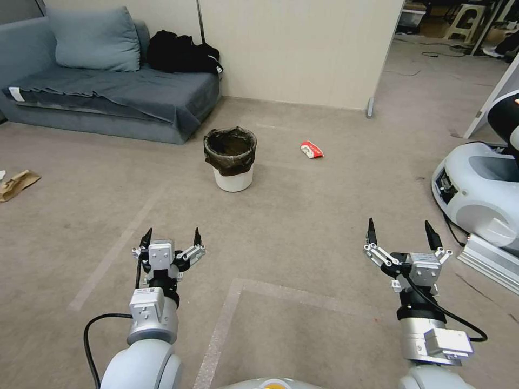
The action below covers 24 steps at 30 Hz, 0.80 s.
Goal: Pick up the trash bin, then pick up the garbage from the floor and place it into the trash bin.
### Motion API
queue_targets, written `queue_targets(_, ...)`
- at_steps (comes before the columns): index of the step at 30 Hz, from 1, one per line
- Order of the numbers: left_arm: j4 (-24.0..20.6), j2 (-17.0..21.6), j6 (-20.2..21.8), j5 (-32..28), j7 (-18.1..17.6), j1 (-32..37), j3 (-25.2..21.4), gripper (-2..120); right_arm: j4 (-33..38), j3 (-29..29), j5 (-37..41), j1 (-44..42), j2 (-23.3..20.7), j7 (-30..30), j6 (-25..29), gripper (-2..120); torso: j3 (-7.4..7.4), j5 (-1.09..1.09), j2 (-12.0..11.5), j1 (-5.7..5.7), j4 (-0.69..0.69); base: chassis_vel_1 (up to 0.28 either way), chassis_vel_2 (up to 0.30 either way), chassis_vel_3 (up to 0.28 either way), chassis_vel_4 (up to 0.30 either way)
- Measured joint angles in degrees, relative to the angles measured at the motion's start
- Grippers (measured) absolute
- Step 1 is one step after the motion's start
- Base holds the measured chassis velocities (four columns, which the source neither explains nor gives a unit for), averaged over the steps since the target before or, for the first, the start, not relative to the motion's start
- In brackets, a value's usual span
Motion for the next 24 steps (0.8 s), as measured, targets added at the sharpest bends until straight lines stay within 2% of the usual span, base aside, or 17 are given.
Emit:
queue_targets(14,1.6,0.0,-0.2,0.0,0.2,-0.8,0.0,100,-1.7,0.6,-1.1,0.2,-0.1,-2.3,1.2,100,0.00,0.02,0.0,0.00,0.00,0.000,0.000,0.000,0.000)
queue_targets(19,1.7,0.0,-0.2,0.2,0.2,-0.9,0.0,100,-2.0,0.7,-2.3,0.2,-0.1,-2.9,1.8,100,0.00,0.02,0.0,-0.01,0.00,-0.056,0.070,0.079,-0.054)
queue_targets(24,1.8,0.0,-0.1,1.3,0.1,-0.8,-0.1,100,-2.0,0.7,-2.0,0.1,-0.1,-2.9,1.9,100,0.00,0.02,0.0,0.00,0.01,-0.164,0.176,0.171,-0.173)
